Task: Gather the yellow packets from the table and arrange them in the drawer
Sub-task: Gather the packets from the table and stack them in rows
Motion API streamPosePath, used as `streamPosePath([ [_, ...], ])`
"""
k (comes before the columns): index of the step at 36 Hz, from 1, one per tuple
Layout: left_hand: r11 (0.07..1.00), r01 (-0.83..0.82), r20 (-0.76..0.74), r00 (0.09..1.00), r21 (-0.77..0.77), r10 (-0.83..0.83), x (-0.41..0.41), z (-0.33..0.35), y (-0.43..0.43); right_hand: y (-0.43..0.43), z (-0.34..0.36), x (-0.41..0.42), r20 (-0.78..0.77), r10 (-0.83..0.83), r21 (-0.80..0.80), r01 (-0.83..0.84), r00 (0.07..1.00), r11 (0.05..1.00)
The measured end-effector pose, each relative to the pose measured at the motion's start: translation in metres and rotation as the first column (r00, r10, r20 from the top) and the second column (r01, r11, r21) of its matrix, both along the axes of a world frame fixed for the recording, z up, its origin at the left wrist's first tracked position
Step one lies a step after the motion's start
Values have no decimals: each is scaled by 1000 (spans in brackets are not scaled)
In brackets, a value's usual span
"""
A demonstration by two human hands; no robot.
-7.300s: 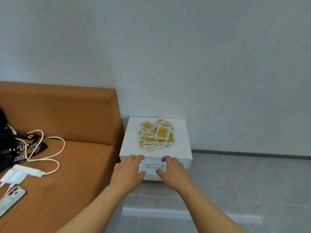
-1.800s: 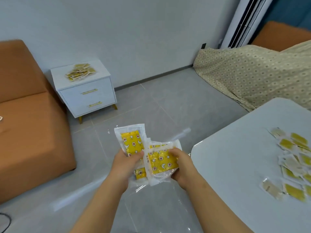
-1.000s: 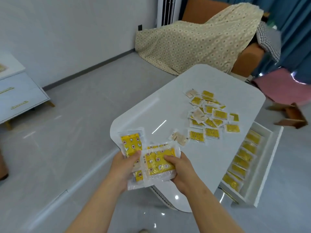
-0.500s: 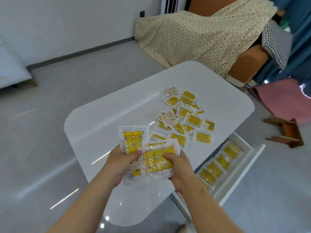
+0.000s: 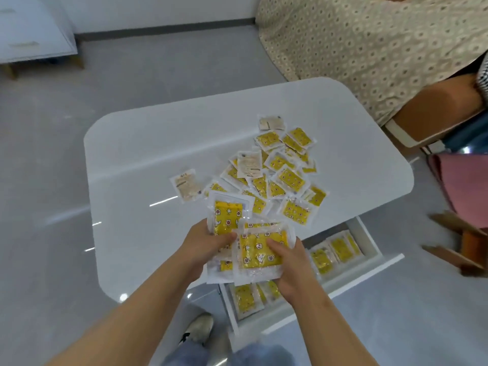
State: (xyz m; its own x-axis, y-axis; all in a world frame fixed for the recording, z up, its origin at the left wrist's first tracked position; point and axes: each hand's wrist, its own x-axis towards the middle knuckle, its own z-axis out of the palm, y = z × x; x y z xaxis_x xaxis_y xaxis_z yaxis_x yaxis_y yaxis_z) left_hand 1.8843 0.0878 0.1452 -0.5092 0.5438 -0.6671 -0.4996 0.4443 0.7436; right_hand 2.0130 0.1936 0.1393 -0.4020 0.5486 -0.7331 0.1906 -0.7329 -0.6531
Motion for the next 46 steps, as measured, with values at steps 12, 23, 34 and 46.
streamPosePath([
  [12,990,-113,5,994,-80,114,123,-43,129,149,-49,105,27,179,-50,-177,984,983],
  [23,959,-187,64,977,-212,205,227,-61,220,241,-94,198,72,236,-99,-228,969,969],
  [34,903,-340,136,914,-262,383,253,-188,245,293,-189,201,111,397,-19,-397,911,917],
  [46,956,-209,-69,978,-204,199,240,-349,259,359,-341,180,99,682,55,-688,725,723],
])
